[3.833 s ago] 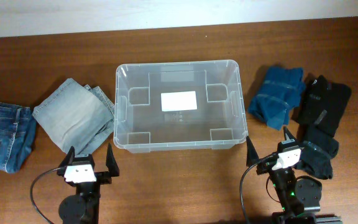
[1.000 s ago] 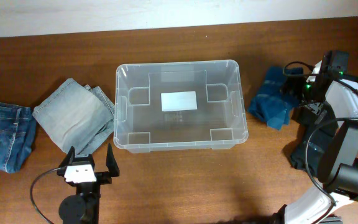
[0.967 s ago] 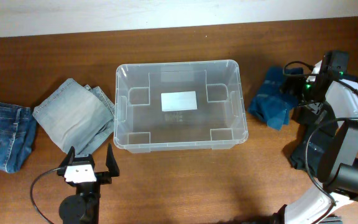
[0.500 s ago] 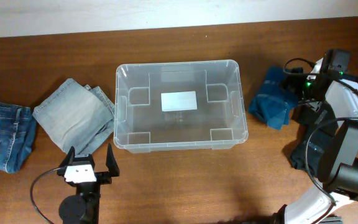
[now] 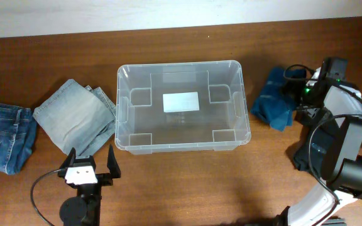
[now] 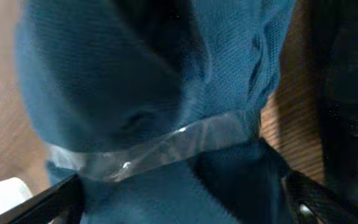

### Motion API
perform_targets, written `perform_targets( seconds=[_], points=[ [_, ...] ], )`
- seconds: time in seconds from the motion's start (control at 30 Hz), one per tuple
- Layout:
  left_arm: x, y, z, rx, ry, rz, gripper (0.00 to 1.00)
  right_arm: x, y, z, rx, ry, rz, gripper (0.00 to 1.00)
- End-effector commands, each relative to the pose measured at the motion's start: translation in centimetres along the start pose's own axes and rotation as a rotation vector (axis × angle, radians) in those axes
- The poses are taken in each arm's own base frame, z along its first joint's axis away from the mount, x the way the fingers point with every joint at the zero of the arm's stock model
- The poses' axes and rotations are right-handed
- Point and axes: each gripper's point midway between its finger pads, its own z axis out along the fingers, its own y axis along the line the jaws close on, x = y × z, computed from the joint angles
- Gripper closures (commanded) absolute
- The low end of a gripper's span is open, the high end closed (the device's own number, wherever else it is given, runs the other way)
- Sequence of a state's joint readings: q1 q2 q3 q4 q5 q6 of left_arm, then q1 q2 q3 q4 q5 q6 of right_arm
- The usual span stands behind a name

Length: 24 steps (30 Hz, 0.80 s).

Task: Pack container
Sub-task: 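Lift the teal sweater with the right gripper and carry it into the box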

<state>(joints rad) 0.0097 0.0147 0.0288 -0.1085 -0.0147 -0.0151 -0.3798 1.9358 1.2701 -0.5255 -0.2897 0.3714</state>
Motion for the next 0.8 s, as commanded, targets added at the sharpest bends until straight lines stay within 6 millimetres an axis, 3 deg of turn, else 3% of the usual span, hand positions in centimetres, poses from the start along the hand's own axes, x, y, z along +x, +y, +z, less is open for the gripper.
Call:
perform_targets(
  seconds=[0.0,0.13,0.33,0.47,0.57,0.77],
  points=[
    [0.1,0.2,0.0,-0.010,-0.004,0.008,0.01,1.2,-0.6,1.3,0.001,0.041,0.023,0.13],
    [0.1,0.2,0.0,-0.010,-0.004,0.008,0.01,1.7,-1.1,2.3,0.011,0.065,0.031,0.21],
    [0.1,0.2,0.0,-0.010,-0.004,0.008,0.01,1.8,-1.1,2.4,0.005,0.070,0.033,0.57],
    [0.1,0.2,0.0,-0.010,-0.005,0.008,0.00,1.8,-0.9,2.0,-0.001,0.068,0.031,0.65],
    [0.1,0.2,0.0,-0.010,-0.005,0.008,0.00,1.1,-0.3,0.9,-0.009,0.047,0.024,0.73],
    [0.1,0.2,0.0,-0.010,-0.004,0.008,0.00,-1.3,2.5,-4.3,-0.049,-0.043,-0.069,0.85]
  ],
)
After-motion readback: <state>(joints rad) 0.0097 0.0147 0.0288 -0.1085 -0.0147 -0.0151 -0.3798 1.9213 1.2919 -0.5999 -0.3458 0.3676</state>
